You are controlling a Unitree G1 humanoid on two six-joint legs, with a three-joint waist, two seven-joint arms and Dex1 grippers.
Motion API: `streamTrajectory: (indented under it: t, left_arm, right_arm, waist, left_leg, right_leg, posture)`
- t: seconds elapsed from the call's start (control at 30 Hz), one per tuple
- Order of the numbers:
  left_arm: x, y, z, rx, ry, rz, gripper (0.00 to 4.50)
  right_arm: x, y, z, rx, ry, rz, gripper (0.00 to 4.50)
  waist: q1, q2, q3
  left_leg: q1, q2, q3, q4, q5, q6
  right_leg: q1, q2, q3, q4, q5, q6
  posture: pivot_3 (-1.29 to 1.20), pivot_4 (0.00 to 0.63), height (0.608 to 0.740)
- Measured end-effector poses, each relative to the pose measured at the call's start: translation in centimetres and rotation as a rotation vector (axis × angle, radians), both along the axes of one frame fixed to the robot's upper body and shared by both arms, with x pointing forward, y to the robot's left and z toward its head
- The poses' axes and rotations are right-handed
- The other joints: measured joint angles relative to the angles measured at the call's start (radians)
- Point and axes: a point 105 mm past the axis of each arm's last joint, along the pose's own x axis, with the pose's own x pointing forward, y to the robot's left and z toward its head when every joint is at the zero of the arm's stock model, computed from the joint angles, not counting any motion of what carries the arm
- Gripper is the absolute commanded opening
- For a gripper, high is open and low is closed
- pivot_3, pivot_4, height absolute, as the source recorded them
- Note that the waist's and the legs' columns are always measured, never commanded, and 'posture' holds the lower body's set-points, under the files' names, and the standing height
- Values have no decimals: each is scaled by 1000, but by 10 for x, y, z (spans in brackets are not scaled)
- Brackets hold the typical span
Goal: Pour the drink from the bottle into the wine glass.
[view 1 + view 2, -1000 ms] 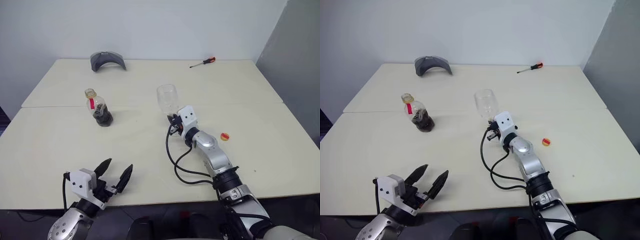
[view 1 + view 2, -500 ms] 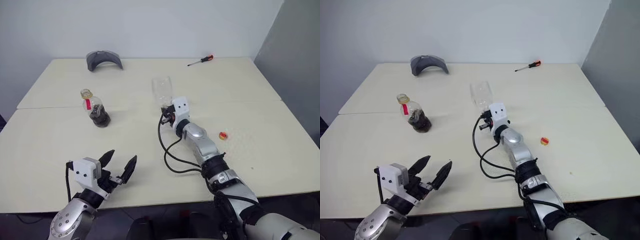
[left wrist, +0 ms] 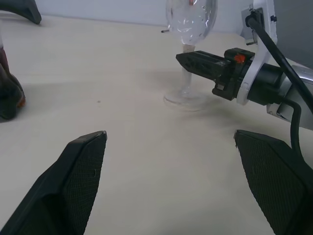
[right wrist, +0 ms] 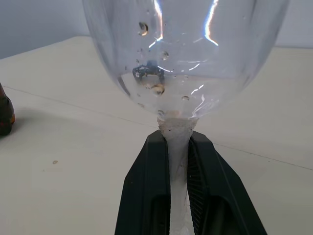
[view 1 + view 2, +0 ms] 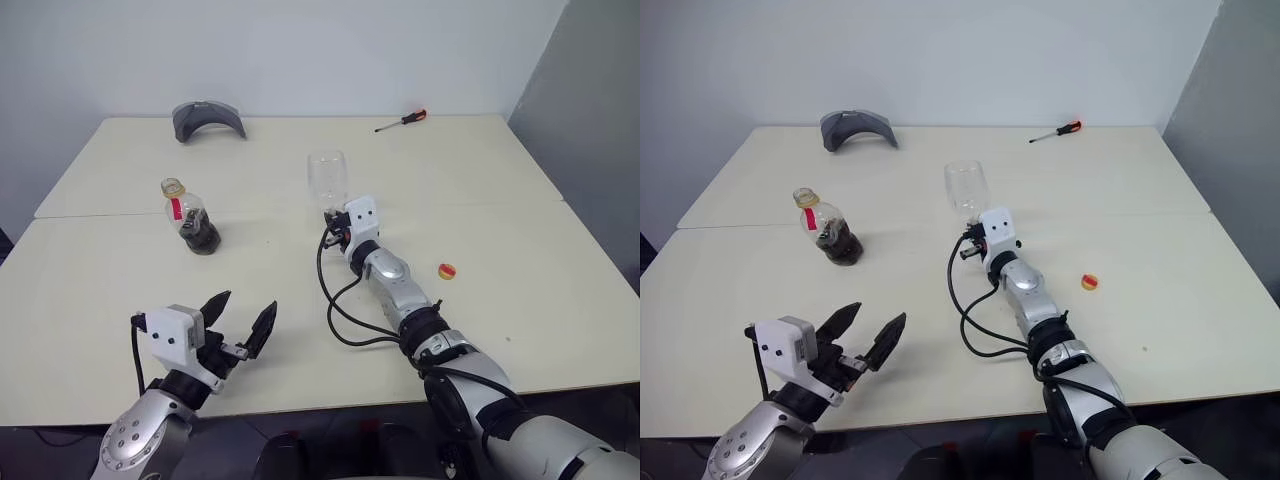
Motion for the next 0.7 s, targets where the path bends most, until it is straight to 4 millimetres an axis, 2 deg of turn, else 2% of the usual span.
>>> streamTrajectory:
  t: [0.3,0.43,0.5,0.63,0.7]
  left_arm:
    - [5,-5,12,9,-12,-5,4500]
    - [6,-6,11,7,-2,-5,4500]
    - [7,-7,12,7,0,-6,4500]
    - [10,-8,16,5,-14,-5,4500]
    - [11,-9,17,3,-15,-12,4500]
  right_arm:
    - [-8,-6,-5,-69,-6,17,188]
    - [-11,-9,-7,-95,-2,21,188]
    - [-12,-9,-7,-97,2,20,930]
    - [-17,-11,-38,-143,115,17,2176]
    - [-17,-11,-41,-145,126,18,2850]
  waist:
    - [0,0,0]
    - [0,0,0]
    - [0,0,0]
    - [1,1,1]
    - [0,1,1]
  left_leg:
    - [2,0,0,0,0,0]
    - [3,0,-1,0,0,0]
    - [3,0,-1,0,0,0]
    - [1,0,-1,0,0,0]
    - [0,0,-1,0,0,0]
  right_leg:
    - [2,0,0,0,0,0]
    - [3,0,0,0,0,0]
    - [3,0,0,0,0,0]
    - [1,0,0,-1,0,0]
    - [1,0,0,-1,0,0]
  posture:
    - [0,150,740]
    - [0,150,740]
    - [0,150,740]
    - [0,150,740]
    - [0,150,740]
